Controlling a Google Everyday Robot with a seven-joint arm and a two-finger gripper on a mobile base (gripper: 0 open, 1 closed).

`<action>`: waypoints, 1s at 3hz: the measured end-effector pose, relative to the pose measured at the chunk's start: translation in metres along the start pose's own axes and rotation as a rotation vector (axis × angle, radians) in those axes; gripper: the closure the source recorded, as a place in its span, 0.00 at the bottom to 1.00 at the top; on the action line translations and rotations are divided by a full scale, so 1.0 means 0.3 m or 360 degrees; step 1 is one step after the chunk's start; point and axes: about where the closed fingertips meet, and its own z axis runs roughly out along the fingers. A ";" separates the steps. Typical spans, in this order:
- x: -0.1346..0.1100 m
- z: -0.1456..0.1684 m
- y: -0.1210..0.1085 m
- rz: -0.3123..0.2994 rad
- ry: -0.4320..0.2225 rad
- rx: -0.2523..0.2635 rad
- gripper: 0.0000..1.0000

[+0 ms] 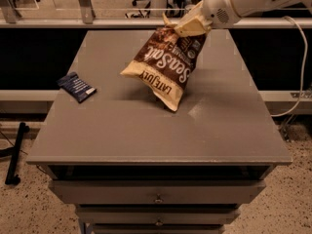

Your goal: Move brown chip bag near rxbar blueberry

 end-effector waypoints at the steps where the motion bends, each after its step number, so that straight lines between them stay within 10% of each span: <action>1: -0.026 0.087 0.048 -0.0071 -0.0033 -0.0119 1.00; 3: -0.088 0.213 0.145 -0.0189 -0.0114 -0.0343 1.00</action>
Offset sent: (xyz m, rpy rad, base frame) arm -0.0117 0.0838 -0.0206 0.0217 0.0163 0.3065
